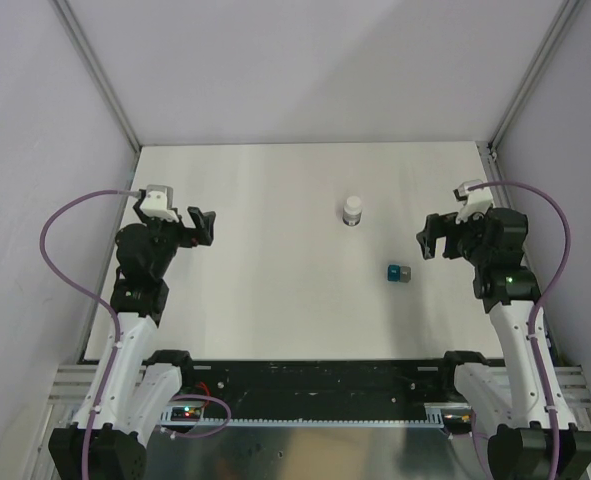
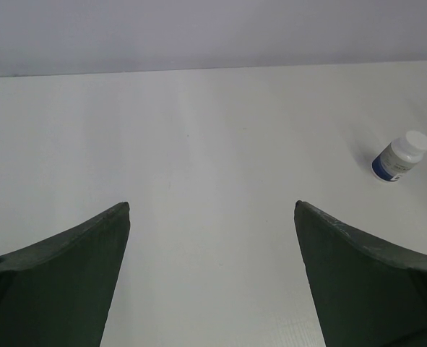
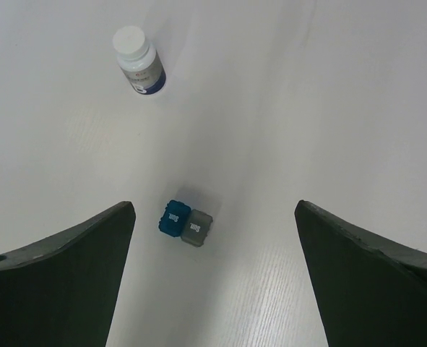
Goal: Sort the pills into containers
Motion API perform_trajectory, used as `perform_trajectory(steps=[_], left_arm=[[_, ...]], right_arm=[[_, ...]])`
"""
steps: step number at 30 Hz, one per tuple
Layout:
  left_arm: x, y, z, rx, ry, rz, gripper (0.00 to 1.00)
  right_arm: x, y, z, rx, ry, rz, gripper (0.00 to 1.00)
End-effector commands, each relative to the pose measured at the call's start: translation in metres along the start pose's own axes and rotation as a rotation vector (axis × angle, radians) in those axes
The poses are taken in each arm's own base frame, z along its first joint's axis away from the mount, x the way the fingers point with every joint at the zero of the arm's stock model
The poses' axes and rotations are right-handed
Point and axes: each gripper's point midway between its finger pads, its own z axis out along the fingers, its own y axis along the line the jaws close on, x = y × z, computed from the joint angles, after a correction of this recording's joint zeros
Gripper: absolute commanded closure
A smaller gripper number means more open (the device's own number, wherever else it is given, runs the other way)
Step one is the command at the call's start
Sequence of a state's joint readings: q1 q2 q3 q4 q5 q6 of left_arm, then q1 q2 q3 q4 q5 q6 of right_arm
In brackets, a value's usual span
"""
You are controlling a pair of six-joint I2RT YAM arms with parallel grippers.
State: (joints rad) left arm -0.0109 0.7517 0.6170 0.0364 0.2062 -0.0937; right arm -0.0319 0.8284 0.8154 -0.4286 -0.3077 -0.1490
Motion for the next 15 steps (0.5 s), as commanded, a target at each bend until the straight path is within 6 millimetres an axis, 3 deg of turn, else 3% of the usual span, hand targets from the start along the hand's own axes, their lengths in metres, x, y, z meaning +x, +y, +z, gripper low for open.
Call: perform_trajectory(steps=[1, 9, 15], left_arm=[[-0.013, -0.006, -0.002, 0.028, -0.049, 0.018, 0.02], [-0.015, -0.005, -0.003, 0.026, -0.056, 0.02, 0.02], [-0.014, -0.005, -0.002, 0.028, -0.051, 0.022, 0.02]], right_arm=[[-0.014, -0.003, -0.006, 0.024, -0.054, -0.011, 0.01], [0.001, -0.012, -0.006, 0.057, 0.024, -0.054, 0.01], [0.029, -0.005, 0.009, -0.037, 0.172, -0.115, 0.01]])
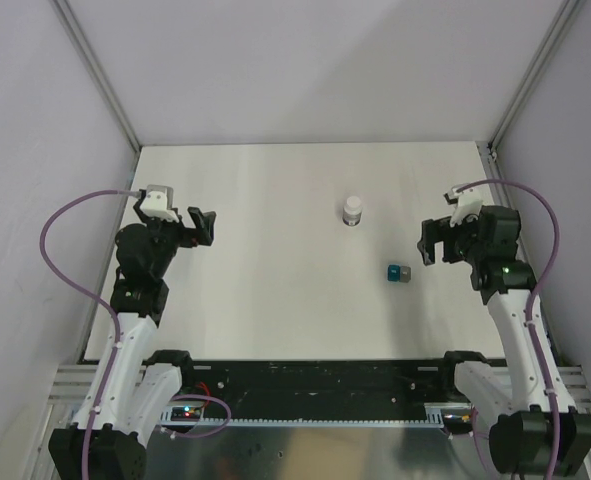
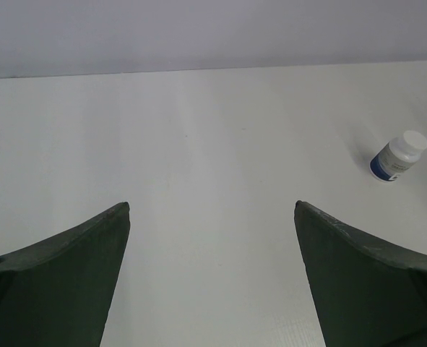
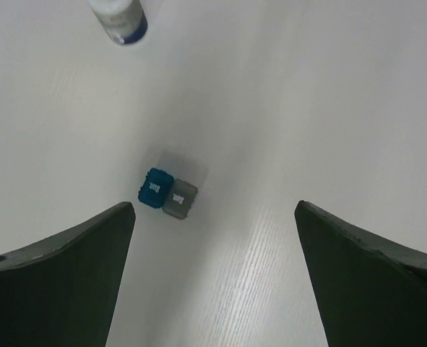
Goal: Sort the pills into containers
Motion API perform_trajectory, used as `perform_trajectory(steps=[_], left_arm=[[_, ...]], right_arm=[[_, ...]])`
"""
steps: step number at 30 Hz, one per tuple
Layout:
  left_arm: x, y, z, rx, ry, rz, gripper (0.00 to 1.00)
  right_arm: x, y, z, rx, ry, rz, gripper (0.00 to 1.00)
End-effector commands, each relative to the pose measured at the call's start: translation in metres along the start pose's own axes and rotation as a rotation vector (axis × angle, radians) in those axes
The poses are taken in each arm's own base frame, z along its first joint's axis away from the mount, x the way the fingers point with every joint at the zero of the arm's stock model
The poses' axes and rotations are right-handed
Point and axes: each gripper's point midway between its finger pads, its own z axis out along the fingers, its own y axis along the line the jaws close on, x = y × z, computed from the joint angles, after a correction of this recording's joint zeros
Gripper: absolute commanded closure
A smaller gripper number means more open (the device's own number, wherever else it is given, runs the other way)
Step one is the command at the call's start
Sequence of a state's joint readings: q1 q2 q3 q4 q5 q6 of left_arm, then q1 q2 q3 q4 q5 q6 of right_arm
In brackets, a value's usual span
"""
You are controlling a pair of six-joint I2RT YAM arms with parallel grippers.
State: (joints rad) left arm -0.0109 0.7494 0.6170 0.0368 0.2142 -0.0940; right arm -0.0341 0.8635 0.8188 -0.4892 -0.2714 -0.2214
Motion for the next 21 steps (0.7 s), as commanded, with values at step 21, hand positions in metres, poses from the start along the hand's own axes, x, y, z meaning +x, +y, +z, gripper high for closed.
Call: perform_trajectory(steps=[21], left_arm=[[-0.007, -0.005, 0.002, 0.031, -0.028, 0.023, 0.02]], right_arm=[[0.113, 0.034, 0.072, -0.479, 0.535, -0.536, 0.07]])
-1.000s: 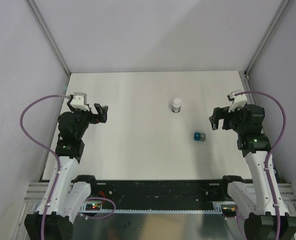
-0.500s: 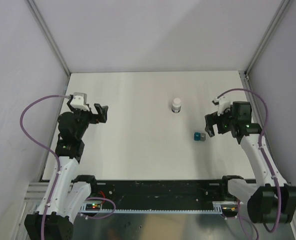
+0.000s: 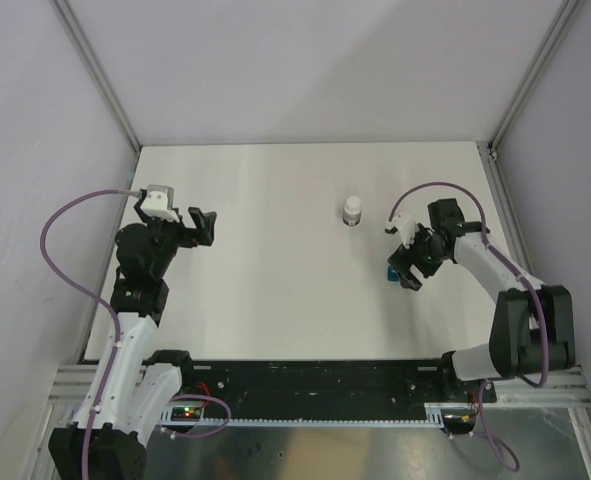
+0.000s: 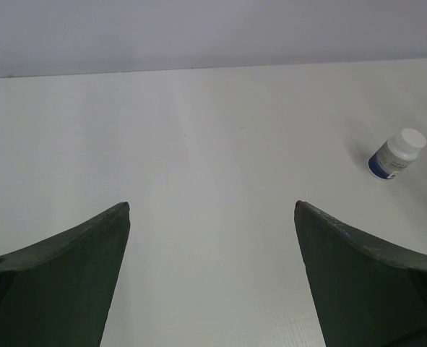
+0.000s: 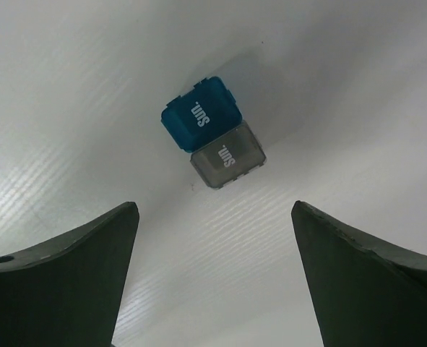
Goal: Sort the pills into containers
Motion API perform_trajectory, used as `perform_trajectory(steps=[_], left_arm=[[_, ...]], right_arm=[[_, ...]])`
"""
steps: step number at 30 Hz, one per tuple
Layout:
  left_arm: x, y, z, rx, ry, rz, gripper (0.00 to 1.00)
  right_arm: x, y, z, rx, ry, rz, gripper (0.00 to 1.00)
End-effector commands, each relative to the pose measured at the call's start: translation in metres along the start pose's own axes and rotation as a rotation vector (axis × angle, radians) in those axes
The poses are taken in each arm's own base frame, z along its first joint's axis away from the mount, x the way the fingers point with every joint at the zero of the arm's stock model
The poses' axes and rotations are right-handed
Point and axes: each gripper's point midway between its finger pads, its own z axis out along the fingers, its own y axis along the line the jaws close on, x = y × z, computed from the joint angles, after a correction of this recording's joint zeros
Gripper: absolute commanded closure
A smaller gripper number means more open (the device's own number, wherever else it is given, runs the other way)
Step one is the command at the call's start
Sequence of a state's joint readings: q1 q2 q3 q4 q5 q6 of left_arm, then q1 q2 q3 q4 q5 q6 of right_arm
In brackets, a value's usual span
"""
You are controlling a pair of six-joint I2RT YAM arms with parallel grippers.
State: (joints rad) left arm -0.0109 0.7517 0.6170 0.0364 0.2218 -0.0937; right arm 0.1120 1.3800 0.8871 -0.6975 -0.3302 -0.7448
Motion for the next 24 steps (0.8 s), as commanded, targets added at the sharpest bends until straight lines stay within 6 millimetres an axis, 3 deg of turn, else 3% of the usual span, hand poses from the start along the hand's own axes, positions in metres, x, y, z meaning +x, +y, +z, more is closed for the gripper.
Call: perform_trajectory(steps=[1, 12, 20, 24], left_arm=[[-0.007, -0.004, 0.002, 0.025, -0.028, 0.022, 0.02], [-0.002, -0.002, 0.005, 0.023, -0.009, 0.024, 0.02], [-0.002, -0.003, 0.005, 0.027, -0.009, 0.026, 0.02], [-0.002, -0.003, 0.005, 0.027, -0.01, 0.026, 0.02]], right_arm=[[-0.008, -0.012, 0.006, -0.033, 0.027, -0.143, 0.08], [0.002, -0.018, 0.045, -0.087, 0.131, -0.218, 0.14], [-0.004, -0.008, 0.059, -0.11, 0.143, -0.242, 0.27], [-0.01, 0.008, 0.061, -0.139, 0.155, -0.236, 0.39]])
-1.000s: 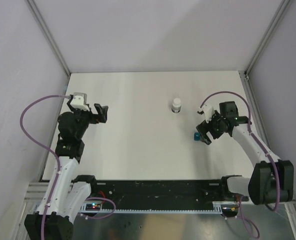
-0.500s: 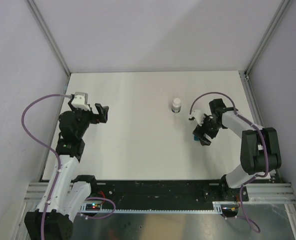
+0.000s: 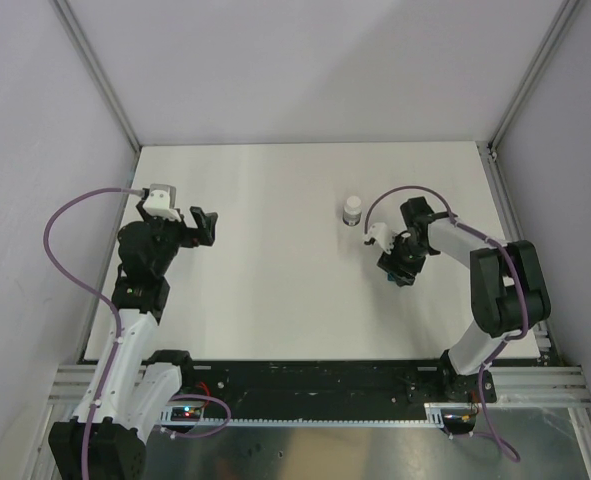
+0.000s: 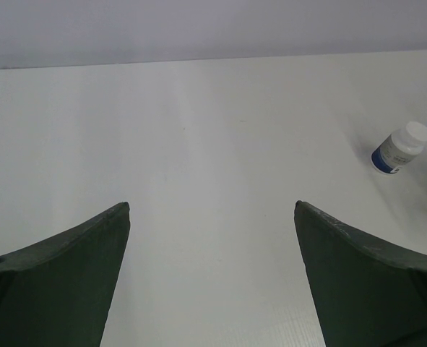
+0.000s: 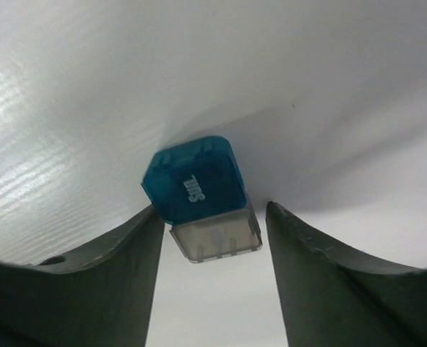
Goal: Sort the pills into containers
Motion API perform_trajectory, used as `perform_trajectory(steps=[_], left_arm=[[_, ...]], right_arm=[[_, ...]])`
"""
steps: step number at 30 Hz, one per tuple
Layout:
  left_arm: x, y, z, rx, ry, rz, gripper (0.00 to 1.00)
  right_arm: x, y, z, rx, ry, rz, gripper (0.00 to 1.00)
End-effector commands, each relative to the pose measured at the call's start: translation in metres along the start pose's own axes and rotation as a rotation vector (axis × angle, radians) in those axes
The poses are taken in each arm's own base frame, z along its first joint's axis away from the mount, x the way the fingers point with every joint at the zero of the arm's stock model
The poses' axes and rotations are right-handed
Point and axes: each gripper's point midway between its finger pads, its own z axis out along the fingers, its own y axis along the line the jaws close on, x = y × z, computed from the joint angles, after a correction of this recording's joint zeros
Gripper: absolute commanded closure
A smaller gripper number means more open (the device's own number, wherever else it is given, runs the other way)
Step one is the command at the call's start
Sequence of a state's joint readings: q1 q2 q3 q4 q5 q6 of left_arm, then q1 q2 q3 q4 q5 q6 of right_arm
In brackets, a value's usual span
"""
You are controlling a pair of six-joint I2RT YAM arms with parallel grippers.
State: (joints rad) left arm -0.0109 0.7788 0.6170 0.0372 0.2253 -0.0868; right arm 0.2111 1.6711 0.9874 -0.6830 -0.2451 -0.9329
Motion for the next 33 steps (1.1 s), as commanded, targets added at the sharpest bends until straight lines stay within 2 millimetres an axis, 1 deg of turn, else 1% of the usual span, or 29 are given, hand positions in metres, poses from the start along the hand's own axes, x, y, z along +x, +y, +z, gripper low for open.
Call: perform_trajectory(steps=[1, 7, 11, 14, 17, 20, 22, 24, 26, 30, 33], left_arm=[[-0.01, -0.004, 0.0, 0.026, -0.038, 0.026, 0.02], [-0.011, -0.006, -0.001, 0.032, -0.042, 0.027, 0.02], [-0.011, -0.006, -0.002, 0.035, -0.043, 0.027, 0.02], [-0.011, -0.007, -0.001, 0.038, -0.041, 0.025, 0.02], [-0.009, -0.007, -0.001, 0.039, -0.036, 0.023, 0.02], [-0.008, -0.01, -0.001, 0.054, -0.035, 0.023, 0.02], [-0.006, -0.017, -0.001, 0.096, -0.025, 0.022, 0.02], [-0.002, -0.028, -0.001, 0.166, -0.008, 0.013, 0.02], [0.001, -0.043, 0.0, 0.25, 0.014, -0.01, 0.02], [-0.003, -0.074, 0.002, 0.403, 0.054, -0.054, 0.02], [-0.009, -0.095, 0.005, 0.484, 0.094, -0.096, 0.02]], right_arm=[[-0.022, 0.015, 0.004, -0.042, -0.024, -0.013, 0.41], [-0.036, 0.035, 0.006, -0.065, -0.019, 0.034, 0.56], [-0.05, 0.047, 0.008, -0.077, -0.018, 0.075, 0.63], [-0.068, 0.057, 0.009, -0.097, -0.025, 0.118, 0.69], [-0.088, 0.065, 0.009, -0.104, -0.043, 0.146, 0.72], [-0.106, 0.074, 0.012, -0.097, -0.057, 0.126, 0.74], [-0.117, 0.08, 0.011, -0.086, -0.074, 0.092, 0.75], [-0.131, 0.085, 0.004, -0.075, -0.103, 0.053, 0.75], [-0.148, 0.089, -0.01, -0.057, -0.146, 0.019, 0.76], [-0.193, 0.091, -0.051, -0.013, -0.274, -0.04, 0.76], [-0.226, 0.091, -0.088, 0.024, -0.381, -0.074, 0.76]])
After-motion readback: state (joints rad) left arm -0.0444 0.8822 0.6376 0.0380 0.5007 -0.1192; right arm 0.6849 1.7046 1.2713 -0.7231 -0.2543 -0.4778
